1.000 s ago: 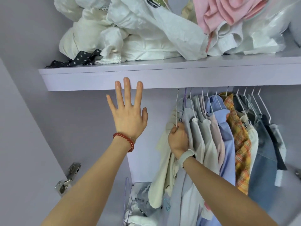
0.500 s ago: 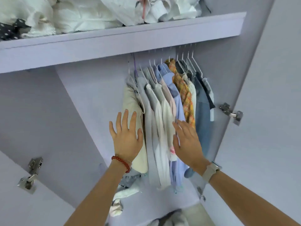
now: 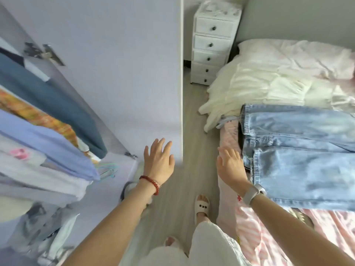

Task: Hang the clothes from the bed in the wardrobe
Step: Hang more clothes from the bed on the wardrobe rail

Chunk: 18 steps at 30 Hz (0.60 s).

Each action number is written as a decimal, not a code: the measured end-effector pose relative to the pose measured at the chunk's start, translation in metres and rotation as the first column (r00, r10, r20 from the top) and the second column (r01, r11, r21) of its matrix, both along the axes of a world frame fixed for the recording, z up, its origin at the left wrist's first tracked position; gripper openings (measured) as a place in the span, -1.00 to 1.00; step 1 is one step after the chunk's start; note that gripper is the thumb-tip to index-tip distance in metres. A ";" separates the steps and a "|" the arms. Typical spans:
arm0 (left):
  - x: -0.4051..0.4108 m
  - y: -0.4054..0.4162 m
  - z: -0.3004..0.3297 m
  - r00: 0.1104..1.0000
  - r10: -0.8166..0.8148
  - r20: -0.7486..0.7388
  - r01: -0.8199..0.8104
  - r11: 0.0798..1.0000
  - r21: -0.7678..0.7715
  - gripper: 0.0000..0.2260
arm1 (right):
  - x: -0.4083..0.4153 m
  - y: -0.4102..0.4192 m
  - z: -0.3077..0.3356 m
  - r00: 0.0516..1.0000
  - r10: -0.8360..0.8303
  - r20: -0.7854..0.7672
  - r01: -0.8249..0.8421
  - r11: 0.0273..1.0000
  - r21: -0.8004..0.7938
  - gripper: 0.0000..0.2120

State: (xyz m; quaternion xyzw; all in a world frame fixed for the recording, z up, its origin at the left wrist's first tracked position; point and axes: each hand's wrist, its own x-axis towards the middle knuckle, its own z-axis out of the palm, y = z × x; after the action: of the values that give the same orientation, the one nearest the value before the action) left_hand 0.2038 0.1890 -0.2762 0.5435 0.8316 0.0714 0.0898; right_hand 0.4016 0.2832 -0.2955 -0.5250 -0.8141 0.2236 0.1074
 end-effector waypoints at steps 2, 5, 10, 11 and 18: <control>0.040 0.041 -0.006 0.989 -0.134 0.068 0.134 0.991 -0.002 -0.59 | 0.053 0.016 -0.008 0.987 -0.160 0.006 0.160 0.987 -0.029 -0.64; 0.100 0.108 -0.017 0.929 -0.354 0.108 0.357 0.934 -0.003 -0.60 | 0.129 0.042 -0.020 0.923 -0.385 0.017 0.385 0.921 -0.061 -0.64; 0.208 0.221 -0.044 0.778 -0.557 0.290 0.601 0.794 -0.088 -0.58 | 0.254 0.092 -0.051 0.723 -0.691 0.021 0.689 0.717 -0.107 -0.65; 0.231 0.240 -0.051 0.752 -0.598 0.279 0.644 0.757 -0.113 -0.57 | 0.278 0.101 -0.057 0.678 -0.734 0.031 0.732 0.671 -0.118 -0.65; 0.375 0.316 -0.101 0.589 -0.794 0.152 0.796 0.538 -0.277 -0.51 | 0.427 0.152 -0.105 0.425 -0.897 0.120 0.898 0.402 -0.177 -0.61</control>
State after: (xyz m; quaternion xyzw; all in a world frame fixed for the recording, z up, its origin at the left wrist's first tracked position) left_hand 0.5786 0.5053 -0.3768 0.8388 0.4939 -0.1088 0.2015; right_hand 0.8283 0.4356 -0.4007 -0.8883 -0.3765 0.2155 0.1509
